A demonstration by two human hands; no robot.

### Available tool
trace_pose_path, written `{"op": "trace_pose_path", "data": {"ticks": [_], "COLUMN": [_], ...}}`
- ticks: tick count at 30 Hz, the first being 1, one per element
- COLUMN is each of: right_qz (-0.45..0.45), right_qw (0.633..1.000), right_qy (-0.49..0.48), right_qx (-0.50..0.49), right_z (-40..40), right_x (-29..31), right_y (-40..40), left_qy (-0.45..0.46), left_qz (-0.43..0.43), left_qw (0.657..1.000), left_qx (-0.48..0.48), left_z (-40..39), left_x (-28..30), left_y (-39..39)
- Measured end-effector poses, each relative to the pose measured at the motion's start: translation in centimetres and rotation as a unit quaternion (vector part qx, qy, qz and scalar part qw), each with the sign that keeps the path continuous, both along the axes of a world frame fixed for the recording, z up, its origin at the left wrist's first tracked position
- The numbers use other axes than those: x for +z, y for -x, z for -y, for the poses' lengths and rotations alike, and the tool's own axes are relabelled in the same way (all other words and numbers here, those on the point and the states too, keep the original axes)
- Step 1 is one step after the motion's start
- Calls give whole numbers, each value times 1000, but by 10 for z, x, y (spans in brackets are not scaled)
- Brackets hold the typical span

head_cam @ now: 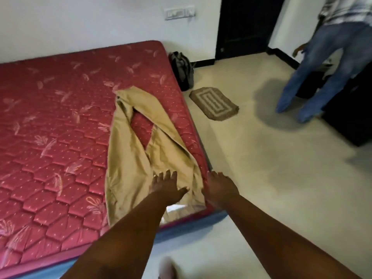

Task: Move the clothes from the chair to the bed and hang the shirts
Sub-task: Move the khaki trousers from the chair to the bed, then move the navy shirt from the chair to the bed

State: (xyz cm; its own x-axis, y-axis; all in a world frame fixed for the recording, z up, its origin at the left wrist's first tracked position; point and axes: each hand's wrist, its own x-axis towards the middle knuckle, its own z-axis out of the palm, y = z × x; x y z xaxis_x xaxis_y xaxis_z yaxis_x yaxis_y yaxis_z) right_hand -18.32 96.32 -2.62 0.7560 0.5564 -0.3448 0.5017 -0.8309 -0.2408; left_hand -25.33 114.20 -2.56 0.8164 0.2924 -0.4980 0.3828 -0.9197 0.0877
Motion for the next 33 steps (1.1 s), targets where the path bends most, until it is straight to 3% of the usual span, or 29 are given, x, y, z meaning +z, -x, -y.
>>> {"op": "trace_pose_path", "data": {"ticks": [5,9,18,26,33], "right_qz": [8,8,-37,-69,-65], "right_qw": [997,985,894,819,770], "right_qy": [5,35,39,58,69], "right_qx": [-82,-169,-445,-567,-631], "right_z": [156,317,600,755,879], "right_x": [5,4,0,14,24], "right_y": [9,27,80,94,45], "left_qy": [-7,5,7,44,34], "left_qz": [0,1,10,10,4], "left_qw": [992,965,847,770,736], "left_qx": [-128,-262,-531,-636,-677], "left_z": [172,335,646,834,956], "left_x": [5,5,4,-13,3], "left_y": [-40,-63,-80,-108,-184]}}
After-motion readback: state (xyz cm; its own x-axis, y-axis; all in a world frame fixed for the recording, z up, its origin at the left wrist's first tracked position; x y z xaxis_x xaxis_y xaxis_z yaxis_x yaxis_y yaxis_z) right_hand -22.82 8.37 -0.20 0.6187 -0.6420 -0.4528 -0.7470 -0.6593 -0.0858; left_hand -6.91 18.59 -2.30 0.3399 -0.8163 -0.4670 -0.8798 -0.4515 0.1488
